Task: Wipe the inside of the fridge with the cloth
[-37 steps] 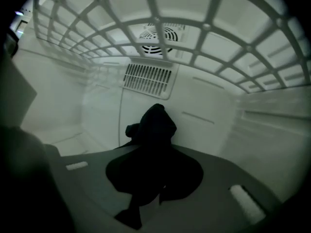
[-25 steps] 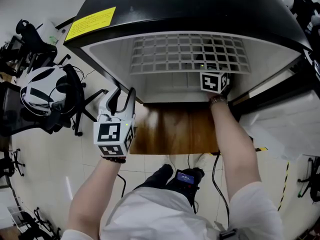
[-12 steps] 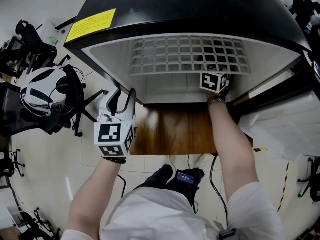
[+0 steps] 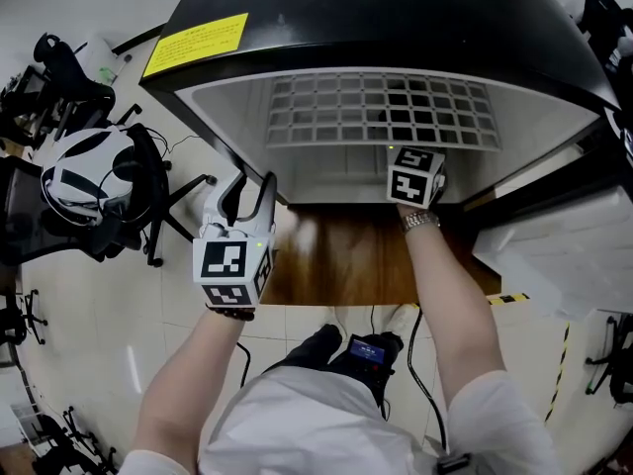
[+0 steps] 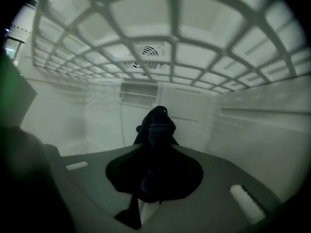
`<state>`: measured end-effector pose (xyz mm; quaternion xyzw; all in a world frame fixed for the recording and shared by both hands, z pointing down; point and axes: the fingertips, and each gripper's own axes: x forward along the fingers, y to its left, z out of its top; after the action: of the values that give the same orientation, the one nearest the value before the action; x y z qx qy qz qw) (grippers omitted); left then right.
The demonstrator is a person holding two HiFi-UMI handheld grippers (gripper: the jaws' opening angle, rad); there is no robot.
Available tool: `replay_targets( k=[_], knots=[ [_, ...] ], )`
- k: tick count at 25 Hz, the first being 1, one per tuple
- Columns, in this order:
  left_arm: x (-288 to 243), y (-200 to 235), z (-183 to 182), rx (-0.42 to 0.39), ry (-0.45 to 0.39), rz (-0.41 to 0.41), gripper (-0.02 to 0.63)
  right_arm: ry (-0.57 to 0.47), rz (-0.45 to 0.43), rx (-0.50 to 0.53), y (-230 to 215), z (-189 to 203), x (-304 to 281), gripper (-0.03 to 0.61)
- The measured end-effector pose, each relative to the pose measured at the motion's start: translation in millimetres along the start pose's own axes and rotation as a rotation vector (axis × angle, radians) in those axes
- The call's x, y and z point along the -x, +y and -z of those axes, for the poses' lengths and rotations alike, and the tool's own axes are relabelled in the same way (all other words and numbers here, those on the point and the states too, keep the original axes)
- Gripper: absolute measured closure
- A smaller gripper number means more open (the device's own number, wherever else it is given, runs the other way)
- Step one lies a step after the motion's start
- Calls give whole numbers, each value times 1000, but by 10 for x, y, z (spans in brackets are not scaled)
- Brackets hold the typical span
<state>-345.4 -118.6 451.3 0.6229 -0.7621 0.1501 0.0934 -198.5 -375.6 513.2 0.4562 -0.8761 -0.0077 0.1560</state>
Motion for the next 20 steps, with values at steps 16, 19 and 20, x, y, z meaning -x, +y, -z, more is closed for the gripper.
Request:
replay_targets(
  k=[16, 19, 20],
  knots=[
    [-8, -3, -8, 6, -8, 17, 466, -15, -387, 44, 1964, -73, 209, 522],
    [-5, 2, -5, 1, -10, 19, 466, 36, -403, 94, 2072, 94, 125, 522],
    [-4, 3, -13, 0, -11, 18, 466, 55, -402, 113, 2082, 148, 97, 522]
  ],
)
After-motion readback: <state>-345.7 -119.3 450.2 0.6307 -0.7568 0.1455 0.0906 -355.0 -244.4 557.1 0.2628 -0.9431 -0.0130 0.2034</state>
